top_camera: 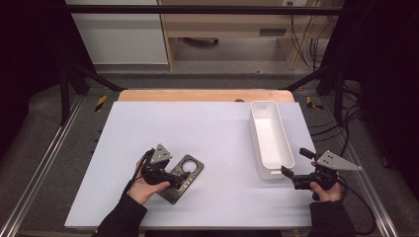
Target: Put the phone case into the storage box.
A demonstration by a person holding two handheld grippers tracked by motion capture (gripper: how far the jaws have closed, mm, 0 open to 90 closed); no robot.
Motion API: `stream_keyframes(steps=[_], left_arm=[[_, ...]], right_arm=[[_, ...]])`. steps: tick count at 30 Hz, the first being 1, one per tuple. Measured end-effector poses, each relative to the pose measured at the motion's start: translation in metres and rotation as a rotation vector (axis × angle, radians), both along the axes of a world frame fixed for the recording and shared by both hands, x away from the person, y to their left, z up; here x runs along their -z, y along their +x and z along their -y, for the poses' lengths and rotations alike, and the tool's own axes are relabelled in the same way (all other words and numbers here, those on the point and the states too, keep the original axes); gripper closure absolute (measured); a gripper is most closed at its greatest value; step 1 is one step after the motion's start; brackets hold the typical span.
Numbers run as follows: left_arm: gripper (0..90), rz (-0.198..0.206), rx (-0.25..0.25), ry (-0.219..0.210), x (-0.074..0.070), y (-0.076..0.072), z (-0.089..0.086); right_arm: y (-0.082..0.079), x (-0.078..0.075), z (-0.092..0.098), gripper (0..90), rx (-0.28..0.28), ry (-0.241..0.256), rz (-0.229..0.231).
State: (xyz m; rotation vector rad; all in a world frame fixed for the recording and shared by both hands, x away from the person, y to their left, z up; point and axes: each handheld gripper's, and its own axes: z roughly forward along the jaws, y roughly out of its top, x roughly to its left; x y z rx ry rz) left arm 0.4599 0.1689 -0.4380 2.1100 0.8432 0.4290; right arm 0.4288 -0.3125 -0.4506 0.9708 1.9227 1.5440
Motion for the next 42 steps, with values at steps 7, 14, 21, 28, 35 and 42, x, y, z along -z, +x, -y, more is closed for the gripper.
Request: stream_keyframes(steps=[7, 14, 21, 28, 35, 42], left_arm=[[0.0, -0.048, -0.002, 0.043, 0.008, 0.004, 0.006], [0.0, -0.097, -0.001, 0.073, 0.015, 0.007, 0.012], [0.0, -0.141, -0.005, 0.09, 0.023, 0.009, 0.018], [0.0, -0.185, -0.017, 0.116, 0.029, 0.012, 0.02], [1.0, -0.21, -0.033, 0.137, 0.034, 0.014, 0.022], [2.4, -0.221, -0.048, 0.156, 0.037, 0.016, 0.024]], right_arm=[[0.0, 0.0, 0.0, 0.3, 0.001, 0.003, -0.003], [0.0, 0.0, 0.0, 0.3, 0.0, 0.002, -0.001], [0.0, 0.0, -0.001, 0.3, -0.001, 0.001, -0.002], [0.0, 0.0, -0.001, 0.3, -0.001, 0.002, -0.002], [0.0, 0.0, -0.001, 0.3, -0.001, 0.002, -0.005], [0.0, 0.0, -0.001, 0.3, -0.002, 0.001, -0.005]])
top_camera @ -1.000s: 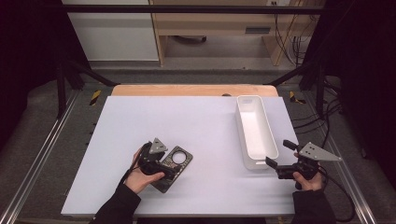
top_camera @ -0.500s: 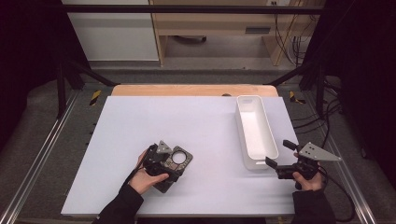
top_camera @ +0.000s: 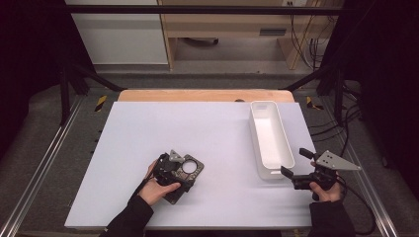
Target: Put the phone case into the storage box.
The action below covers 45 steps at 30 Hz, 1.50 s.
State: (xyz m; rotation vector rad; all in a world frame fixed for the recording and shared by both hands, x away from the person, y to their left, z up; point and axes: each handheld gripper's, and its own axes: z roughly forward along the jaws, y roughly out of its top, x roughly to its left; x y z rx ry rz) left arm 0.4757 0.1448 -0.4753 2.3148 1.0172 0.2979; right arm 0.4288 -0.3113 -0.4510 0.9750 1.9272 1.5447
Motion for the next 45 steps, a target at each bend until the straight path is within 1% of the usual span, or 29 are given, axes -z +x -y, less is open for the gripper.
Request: stream_keyframes(steps=[2, 4, 8, 13, 17, 27, 45], left_arm=[[2.8, -0.003, 0.006, 0.003, 0.0006, 0.0, 0.0007], [3.1, 0.001, 0.006, 0.019, 0.001, -0.0002, 0.0016], [4.2, 0.006, 0.002, 0.034, 0.0013, -0.0008, 0.0028], [7.7, 0.013, -0.005, 0.05, 0.0007, -0.0014, 0.0033], [8.3, 0.016, -0.006, 0.074, 0.0005, -0.0024, 0.006], [8.9, 0.011, -0.013, 0.089, -0.0005, -0.0017, 0.0078], [9.7, 0.001, -0.007, 0.097, -0.0017, -0.0005, 0.0086]], right_arm=[[0.0001, 0.0, -0.0001, 0.3, 0.0, 0.0, 0.0], [0.0, 0.0, -0.0001, 0.3, -0.001, 0.0, 0.0], [0.0001, 0.0, 0.0, 0.3, 0.001, -0.001, 0.0], [0.0, -0.0002, 0.0003, 0.3, 0.001, -0.001, 0.001], [0.0001, 0.0, 0.0, 0.3, 0.001, -0.003, 0.0], [0.0003, 0.0001, -0.0002, 0.3, -0.001, -0.004, 0.0], [0.0001, -0.0002, 0.0, 0.3, -0.002, 0.001, 0.0]])
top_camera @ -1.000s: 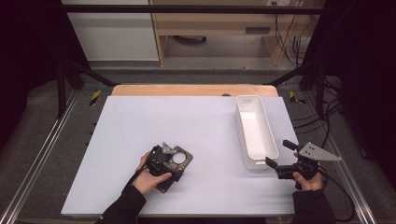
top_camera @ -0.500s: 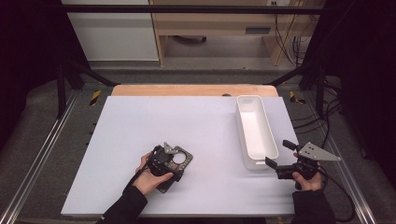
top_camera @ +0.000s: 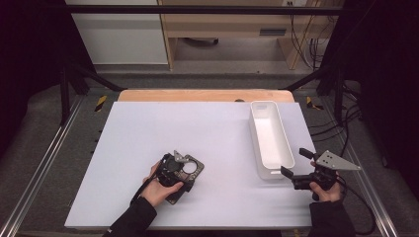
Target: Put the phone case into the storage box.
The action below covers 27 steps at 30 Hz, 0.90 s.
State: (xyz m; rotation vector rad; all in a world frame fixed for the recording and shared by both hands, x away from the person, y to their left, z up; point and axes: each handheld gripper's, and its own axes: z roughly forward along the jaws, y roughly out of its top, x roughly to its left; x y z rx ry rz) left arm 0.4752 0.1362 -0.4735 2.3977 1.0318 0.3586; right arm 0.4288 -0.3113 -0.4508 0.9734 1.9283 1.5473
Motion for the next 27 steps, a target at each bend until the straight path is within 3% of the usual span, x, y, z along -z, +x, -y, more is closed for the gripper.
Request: stream_keyframes(steps=[19, 27], left_arm=[[10.3, 0.013, 0.002, -0.006, -0.003, -0.001, 0.0], [10.6, 0.024, -0.004, -0.031, -0.01, -0.002, -0.003]], right_arm=[[0.0, 0.0, 0.0, 0.3, -0.004, 0.0, 0.003], [0.0, 0.0, 0.0, 0.3, -0.006, -0.001, 0.004]])
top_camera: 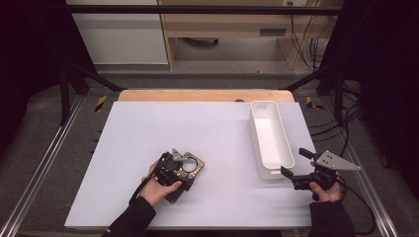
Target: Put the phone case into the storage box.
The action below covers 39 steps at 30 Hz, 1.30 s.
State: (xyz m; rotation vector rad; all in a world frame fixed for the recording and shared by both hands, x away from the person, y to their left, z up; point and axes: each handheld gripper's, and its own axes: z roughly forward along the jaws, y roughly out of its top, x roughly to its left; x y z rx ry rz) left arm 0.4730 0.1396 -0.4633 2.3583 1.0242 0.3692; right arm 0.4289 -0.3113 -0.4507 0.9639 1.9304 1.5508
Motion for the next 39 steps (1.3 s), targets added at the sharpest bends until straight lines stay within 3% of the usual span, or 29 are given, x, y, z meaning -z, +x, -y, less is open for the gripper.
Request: stream_keyframes(steps=[23, 39], left_arm=[[11.7, 0.04, 0.0, -0.026, -0.017, -0.006, -0.005], [11.7, 0.089, 0.014, -0.094, -0.038, -0.011, -0.018]], right_arm=[[-0.001, -0.001, 0.0, 0.3, -0.006, 0.002, 0.003], [-0.002, -0.003, -0.001, 0.3, -0.014, 0.0, 0.011]])
